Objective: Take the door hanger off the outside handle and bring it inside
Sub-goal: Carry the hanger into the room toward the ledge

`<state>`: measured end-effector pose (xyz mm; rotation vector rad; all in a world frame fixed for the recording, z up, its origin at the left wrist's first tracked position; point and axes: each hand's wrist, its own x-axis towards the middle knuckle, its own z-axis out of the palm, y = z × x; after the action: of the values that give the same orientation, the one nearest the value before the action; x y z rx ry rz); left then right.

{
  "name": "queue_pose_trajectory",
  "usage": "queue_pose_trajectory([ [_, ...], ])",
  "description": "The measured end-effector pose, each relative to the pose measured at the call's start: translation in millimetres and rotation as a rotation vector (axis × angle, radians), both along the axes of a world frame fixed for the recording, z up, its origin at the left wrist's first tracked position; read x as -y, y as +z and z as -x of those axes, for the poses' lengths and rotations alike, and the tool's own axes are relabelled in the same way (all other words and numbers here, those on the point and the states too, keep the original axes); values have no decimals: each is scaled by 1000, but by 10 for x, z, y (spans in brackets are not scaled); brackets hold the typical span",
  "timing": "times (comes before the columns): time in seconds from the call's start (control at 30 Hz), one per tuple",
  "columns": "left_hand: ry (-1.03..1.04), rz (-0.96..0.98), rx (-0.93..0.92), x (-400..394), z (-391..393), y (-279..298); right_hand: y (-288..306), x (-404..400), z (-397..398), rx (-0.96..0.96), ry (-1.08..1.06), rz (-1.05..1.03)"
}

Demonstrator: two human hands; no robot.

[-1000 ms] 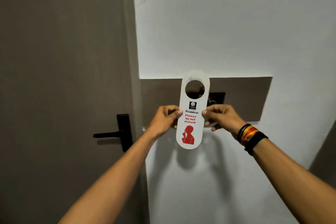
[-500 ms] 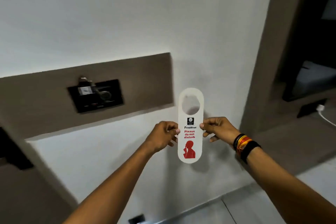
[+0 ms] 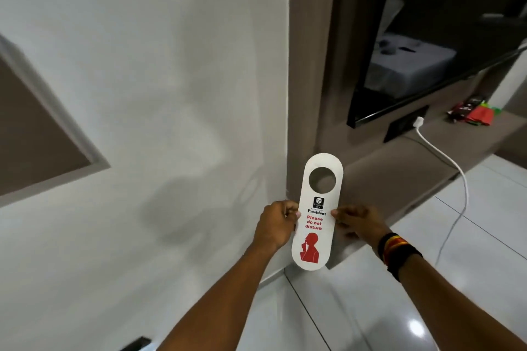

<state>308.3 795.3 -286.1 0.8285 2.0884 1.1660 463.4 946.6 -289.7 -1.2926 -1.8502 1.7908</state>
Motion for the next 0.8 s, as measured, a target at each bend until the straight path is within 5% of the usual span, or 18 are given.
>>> queue_pose_trajectory([
  [0.4, -23, 86, 177, -1029, -241, -796, -878, -930, -11, 100, -241, 104],
  [0.8, -38, 75, 103, -1140, -155, -977, -1134, -1161, 256, 127, -337, 142],
])
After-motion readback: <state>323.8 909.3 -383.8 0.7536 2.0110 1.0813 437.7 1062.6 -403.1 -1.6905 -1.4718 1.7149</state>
